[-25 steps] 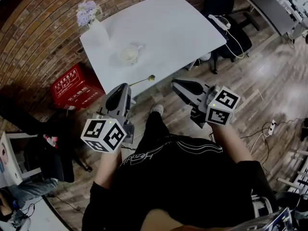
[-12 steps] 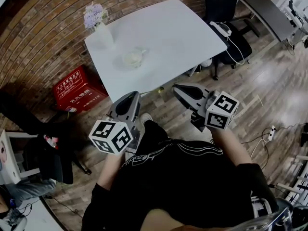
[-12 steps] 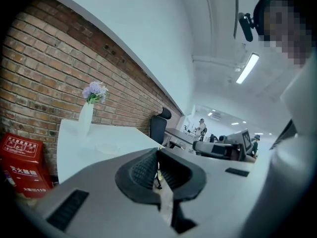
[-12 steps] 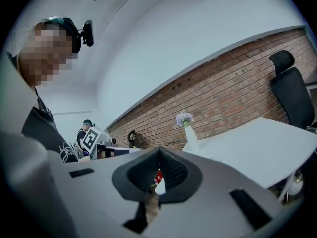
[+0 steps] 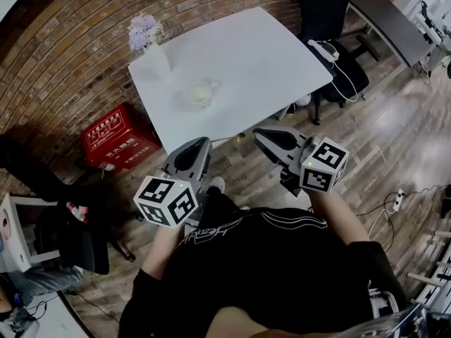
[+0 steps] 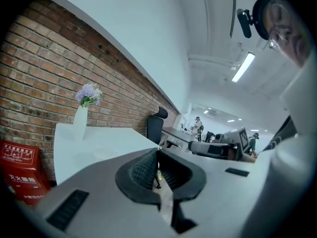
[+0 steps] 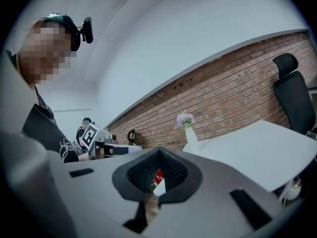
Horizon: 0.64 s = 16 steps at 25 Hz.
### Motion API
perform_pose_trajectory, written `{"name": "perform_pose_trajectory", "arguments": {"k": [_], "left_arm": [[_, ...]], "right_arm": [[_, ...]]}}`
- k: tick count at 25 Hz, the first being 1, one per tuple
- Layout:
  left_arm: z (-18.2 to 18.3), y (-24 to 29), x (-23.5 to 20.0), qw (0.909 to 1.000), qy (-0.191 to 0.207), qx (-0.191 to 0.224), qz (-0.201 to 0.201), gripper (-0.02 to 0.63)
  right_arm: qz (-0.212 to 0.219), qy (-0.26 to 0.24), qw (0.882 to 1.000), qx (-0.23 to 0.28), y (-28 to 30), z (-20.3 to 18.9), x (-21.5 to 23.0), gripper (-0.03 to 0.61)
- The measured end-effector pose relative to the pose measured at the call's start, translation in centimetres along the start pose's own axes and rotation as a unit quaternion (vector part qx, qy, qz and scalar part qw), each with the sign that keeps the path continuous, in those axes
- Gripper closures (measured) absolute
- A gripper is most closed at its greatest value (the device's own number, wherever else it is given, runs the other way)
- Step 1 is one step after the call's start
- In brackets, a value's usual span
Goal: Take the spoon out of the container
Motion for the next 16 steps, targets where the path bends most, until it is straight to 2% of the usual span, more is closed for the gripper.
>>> {"name": "perform_pose_trajectory", "arguments": {"k": [16], "left_arm": [[0.3, -1.3, 1.9, 0.9999, 0.008, 0.006, 0.012, 0.607]], "right_arm": [[0.014, -0.009, 1.0, -0.003, -0.6, 0.1, -1.0, 0.583]]}}
Point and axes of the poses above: the fingertips, and each gripper's own axes: y forward along the fingers, x to its right, z out of its top, the point moved 10 cm from there along -y, backward along the fingers, and after that the axes turned 5 degrees about y, right-handed, at the moved point
